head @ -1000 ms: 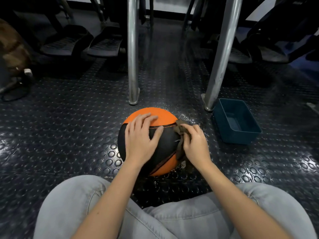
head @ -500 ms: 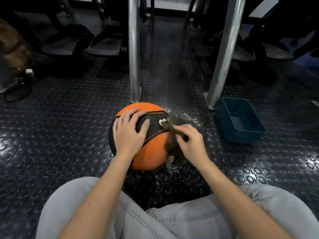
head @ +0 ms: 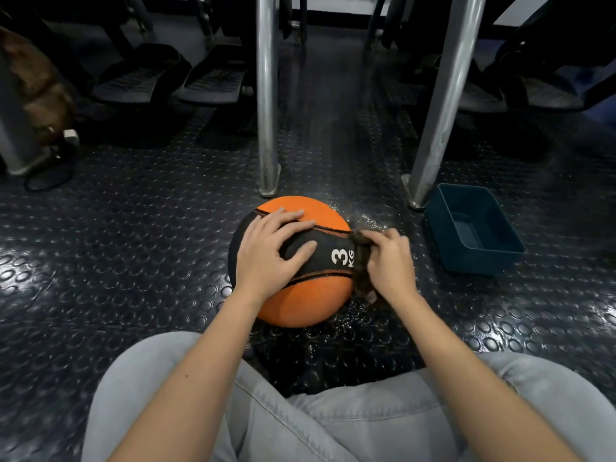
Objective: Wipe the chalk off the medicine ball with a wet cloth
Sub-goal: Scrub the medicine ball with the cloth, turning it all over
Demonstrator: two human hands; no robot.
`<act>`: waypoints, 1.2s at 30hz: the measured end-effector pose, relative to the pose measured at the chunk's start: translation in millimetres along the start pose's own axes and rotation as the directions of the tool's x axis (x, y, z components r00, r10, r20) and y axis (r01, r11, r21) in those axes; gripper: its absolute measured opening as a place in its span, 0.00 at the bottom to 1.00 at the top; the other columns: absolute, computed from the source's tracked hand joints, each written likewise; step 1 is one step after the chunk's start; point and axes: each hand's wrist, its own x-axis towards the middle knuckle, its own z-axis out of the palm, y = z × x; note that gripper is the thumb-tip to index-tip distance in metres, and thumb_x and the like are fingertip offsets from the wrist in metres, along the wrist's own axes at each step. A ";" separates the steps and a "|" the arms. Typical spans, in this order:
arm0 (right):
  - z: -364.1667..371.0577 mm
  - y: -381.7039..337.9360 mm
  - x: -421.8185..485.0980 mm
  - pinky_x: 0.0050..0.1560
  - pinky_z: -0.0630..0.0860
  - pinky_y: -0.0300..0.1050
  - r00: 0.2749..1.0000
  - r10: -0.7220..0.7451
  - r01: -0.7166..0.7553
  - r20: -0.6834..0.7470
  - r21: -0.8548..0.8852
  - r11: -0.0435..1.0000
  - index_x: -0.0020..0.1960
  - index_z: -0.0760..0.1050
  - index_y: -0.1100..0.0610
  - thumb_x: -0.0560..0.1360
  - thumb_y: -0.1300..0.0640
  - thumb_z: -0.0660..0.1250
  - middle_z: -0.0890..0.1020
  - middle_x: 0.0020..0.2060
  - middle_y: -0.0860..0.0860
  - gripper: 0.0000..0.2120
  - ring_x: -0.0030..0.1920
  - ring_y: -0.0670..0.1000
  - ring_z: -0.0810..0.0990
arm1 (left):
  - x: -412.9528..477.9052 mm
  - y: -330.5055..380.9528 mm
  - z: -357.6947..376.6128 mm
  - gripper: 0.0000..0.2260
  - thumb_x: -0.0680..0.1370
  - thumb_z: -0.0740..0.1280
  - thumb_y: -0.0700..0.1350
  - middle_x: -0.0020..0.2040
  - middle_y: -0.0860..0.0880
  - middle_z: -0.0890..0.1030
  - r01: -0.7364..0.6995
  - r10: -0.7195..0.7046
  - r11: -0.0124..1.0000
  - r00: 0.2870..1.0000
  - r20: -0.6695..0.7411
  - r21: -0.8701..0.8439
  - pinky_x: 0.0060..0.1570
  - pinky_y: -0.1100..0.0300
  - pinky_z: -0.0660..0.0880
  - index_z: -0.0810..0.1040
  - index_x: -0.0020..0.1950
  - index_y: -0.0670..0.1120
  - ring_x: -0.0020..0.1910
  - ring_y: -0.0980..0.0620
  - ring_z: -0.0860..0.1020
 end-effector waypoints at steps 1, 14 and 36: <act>-5.1 0.4 2.4 0.54 0.67 0.42 0.998 0.060 -0.060 -0.015 0.003 0.998 0.65 0.74 0.56 0.78 0.68 0.56 0.75 0.55 0.55 0.19 0.58 0.56 0.68 | -0.4 -0.4 0.2 0.16 0.74 0.62 0.61 0.62 0.64 0.72 -0.001 0.001 1.000 1.000 -0.004 -0.001 0.69 0.60 0.53 0.79 0.59 0.58 0.68 0.59 0.67; -2.8 -8.7 0.6 0.53 0.67 0.39 0.990 0.026 -0.008 -0.137 0.132 0.991 0.59 0.79 0.57 0.75 0.70 0.61 0.77 0.49 0.54 0.17 0.53 0.55 0.75 | 0.8 -9.5 -7.9 0.12 0.71 0.63 0.60 0.58 0.68 0.72 0.059 -0.064 0.993 0.997 -0.050 -0.101 0.62 0.77 0.51 0.77 0.53 0.62 0.59 0.68 0.67; 4.8 4.4 -8.2 0.55 0.68 0.46 0.989 0.149 -0.149 -0.014 -0.017 0.989 0.64 0.75 0.55 0.76 0.70 0.57 0.74 0.56 0.55 0.21 0.58 0.57 0.69 | -1.4 -8.3 -3.5 0.14 0.73 0.61 0.61 0.61 0.64 0.72 0.018 -0.020 0.998 0.999 -0.038 -0.063 0.67 0.59 0.57 0.77 0.55 0.60 0.61 0.68 0.65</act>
